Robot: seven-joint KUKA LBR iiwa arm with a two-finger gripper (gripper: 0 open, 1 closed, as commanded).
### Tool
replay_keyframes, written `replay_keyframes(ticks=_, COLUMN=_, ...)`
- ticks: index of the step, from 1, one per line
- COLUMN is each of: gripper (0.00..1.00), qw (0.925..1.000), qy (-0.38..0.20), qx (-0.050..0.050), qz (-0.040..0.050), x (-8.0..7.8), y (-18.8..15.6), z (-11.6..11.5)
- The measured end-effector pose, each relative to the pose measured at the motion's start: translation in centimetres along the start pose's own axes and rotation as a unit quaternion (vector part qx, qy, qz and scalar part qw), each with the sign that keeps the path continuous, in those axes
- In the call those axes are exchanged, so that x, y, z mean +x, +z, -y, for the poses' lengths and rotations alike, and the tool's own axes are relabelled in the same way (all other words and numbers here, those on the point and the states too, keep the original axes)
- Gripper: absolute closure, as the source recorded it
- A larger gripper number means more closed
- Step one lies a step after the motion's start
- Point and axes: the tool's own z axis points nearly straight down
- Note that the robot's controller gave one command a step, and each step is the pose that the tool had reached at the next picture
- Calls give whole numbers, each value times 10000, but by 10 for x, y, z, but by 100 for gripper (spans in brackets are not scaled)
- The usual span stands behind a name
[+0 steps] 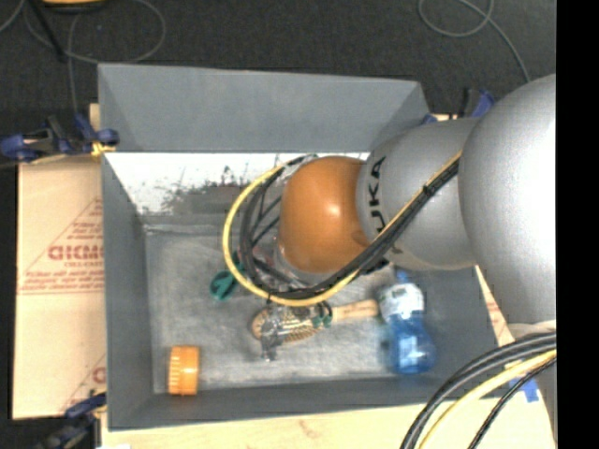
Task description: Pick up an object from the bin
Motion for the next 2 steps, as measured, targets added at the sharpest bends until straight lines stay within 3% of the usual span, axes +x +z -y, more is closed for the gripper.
replay_keyframes(ticks=1, gripper=0, qw=10000, qy=3, qx=0, qz=0, x=0, y=0, z=0)
replay_keyframes(ticks=2, gripper=100, qw=9943, qy=1065, qx=-26, qz=49, x=5, y=24, z=37)
